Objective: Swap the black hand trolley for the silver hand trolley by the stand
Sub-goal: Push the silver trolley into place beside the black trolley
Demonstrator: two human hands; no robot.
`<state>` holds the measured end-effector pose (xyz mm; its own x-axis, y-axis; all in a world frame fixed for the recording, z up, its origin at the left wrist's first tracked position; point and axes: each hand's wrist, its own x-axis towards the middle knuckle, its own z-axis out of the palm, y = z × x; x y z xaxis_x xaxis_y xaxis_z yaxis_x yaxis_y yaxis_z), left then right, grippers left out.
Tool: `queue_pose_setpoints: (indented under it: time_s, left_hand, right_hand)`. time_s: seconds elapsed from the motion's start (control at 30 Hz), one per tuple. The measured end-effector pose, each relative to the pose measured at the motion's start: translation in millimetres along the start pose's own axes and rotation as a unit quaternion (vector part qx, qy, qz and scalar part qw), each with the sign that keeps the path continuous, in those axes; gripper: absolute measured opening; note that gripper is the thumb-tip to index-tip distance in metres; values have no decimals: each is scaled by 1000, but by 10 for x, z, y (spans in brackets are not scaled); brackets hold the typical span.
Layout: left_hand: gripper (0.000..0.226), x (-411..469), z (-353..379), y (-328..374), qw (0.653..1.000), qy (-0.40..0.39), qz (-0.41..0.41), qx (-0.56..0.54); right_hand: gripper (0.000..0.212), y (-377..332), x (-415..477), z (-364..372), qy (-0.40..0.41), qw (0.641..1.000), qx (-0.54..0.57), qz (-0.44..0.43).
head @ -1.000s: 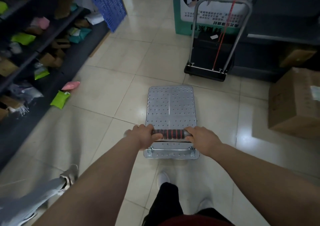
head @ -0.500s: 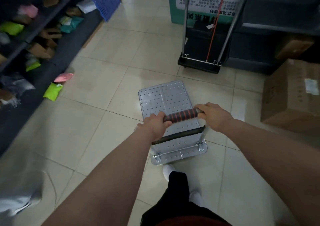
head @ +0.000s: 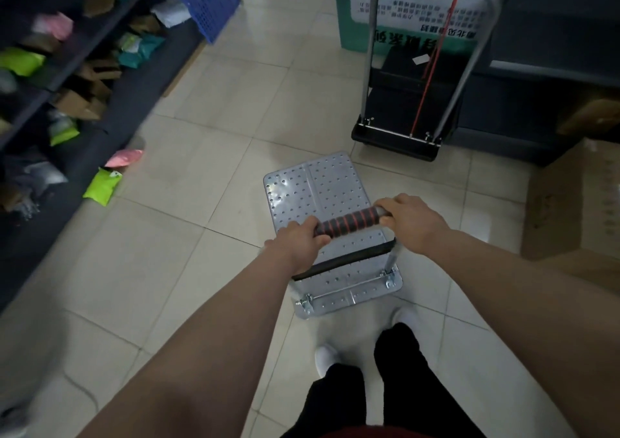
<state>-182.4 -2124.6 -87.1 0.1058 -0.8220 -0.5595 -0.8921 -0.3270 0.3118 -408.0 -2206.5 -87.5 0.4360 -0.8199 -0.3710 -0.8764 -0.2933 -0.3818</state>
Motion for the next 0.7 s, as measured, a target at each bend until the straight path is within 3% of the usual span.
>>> queue_pose_setpoints:
  time_s: [0.2, 0.4, 0.7]
  left_hand:
    - [27, 338, -348, -12, 998, 7, -61, 23]
    - [33, 598, -624, -28, 991, 51, -111, 47]
    - [32, 1067, -1003, -302, 988, 122, -87, 38]
  right_hand:
    - [25, 35, 571, -167, -7, 996, -54, -70]
    - [25, -35, 1101, -333, -47, 990, -40, -126]
    - [21, -363, 1709, -518, -45, 988, -56, -137]
